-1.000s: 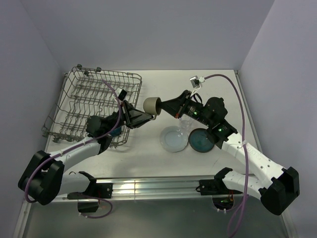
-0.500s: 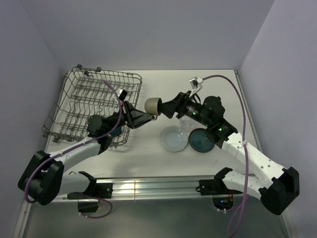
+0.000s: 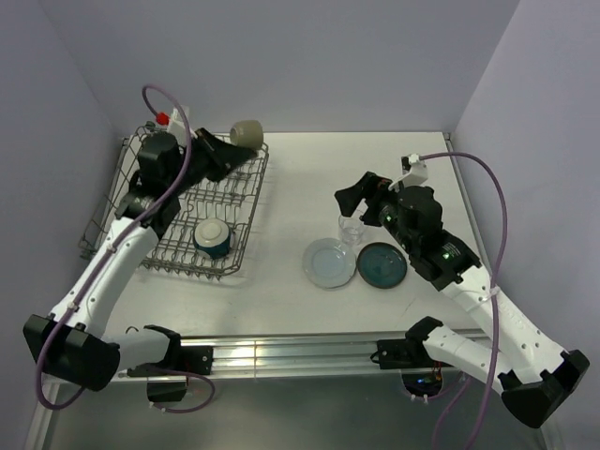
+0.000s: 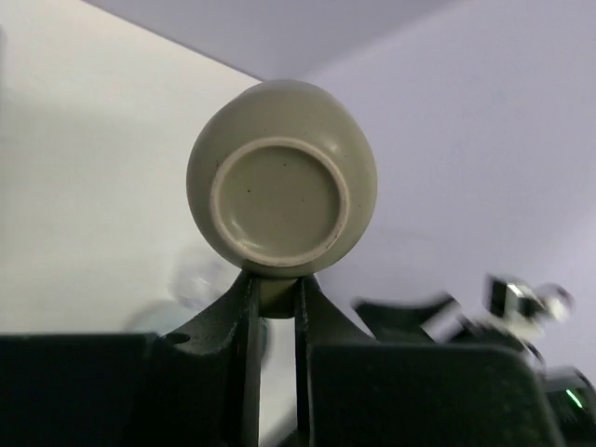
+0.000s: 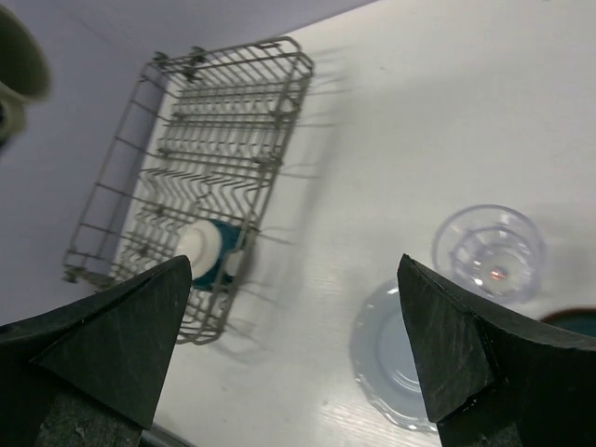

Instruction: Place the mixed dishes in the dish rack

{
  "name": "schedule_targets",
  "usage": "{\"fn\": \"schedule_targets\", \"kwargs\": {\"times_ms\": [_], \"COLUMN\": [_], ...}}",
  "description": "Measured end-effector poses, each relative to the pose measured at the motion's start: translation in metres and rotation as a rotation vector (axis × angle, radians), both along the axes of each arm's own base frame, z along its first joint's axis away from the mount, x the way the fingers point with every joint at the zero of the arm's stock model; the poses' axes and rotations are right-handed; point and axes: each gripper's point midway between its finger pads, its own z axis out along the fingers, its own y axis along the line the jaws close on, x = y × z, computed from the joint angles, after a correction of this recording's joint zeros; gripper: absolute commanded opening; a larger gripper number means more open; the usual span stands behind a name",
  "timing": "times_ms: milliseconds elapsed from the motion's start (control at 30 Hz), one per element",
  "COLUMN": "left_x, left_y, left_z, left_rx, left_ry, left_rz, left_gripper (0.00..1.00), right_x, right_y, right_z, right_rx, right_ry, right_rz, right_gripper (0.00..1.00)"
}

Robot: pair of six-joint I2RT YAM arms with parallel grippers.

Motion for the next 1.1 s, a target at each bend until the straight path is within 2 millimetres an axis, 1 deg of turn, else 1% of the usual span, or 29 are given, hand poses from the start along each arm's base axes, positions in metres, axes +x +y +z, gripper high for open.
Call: {"fn": "schedule_targets", "kwargs": {"times_ms": [33,67,100,167,200,300,367,400,433,467,533,633,733,833,967,1100], "left_x": [0.01,0.023,0.03,0.048,0.056,0.076,0.088,0.092,0.097,0.101,0.11,0.12,0.128,0.138,0.155,0.159], "left_y": [0.007,0.018,0.025,0.044,0.051,0.072,0.084,0.087,0.092,0.095,0.099,0.102,0.103,0.102,0.099,0.098], "left_z": [0.004,0.005,0.004,-0.011,-0.021,-0.061,-0.095,-0.107,-0.125,-0.137,-0.167,-0.202,-0.228,-0.242,-0.255,-0.272], "left_rx": [0.055,0.124,0.173,0.299,0.356,0.524,0.639,0.675,0.729,0.764,0.839,0.912,0.962,0.988,1.011,1.033], "left_ry": [-0.007,-0.007,-0.005,0.037,0.061,0.152,0.218,0.239,0.271,0.293,0.342,0.398,0.439,0.462,0.472,0.493], "left_rz": [0.054,0.121,0.168,0.267,0.306,0.39,0.426,0.435,0.442,0.449,0.448,0.437,0.427,0.427,0.429,0.416], "left_gripper": [0.0,0.0,0.0,0.0,0.0,0.0,0.0,0.0,0.0,0.0,0.0,0.0,0.0,0.0,0.0,0.0], "right_x": [-0.002,-0.004,-0.006,-0.009,-0.011,-0.017,-0.019,-0.02,-0.021,-0.021,-0.023,-0.024,-0.026,-0.028,-0.03,-0.031], "right_y": [-0.005,-0.01,-0.015,-0.022,-0.025,-0.033,-0.037,-0.038,-0.038,-0.039,-0.041,-0.042,-0.045,-0.047,-0.048,-0.048], "right_z": [-0.002,-0.005,-0.008,-0.012,-0.014,-0.021,-0.024,-0.026,-0.028,-0.031,-0.035,-0.04,-0.046,-0.052,-0.059,-0.062], "right_rx": [-0.015,-0.037,-0.051,-0.079,-0.089,-0.116,-0.127,-0.132,-0.138,-0.144,-0.155,-0.168,-0.181,-0.191,-0.202,-0.205], "right_ry": [0.004,0.013,0.019,0.027,0.03,0.043,0.048,0.051,0.055,0.06,0.072,0.082,0.092,0.104,0.119,0.125], "right_rz": [-0.014,-0.03,-0.041,-0.06,-0.064,-0.08,-0.087,-0.088,-0.088,-0.09,-0.092,-0.091,-0.094,-0.094,-0.094,-0.093], "right_gripper": [0.99,0.99,0.99,0.99,0.99,0.98,0.98,0.98,0.98,0.98,0.98,0.98,0.98,0.98,0.98,0.98]}}
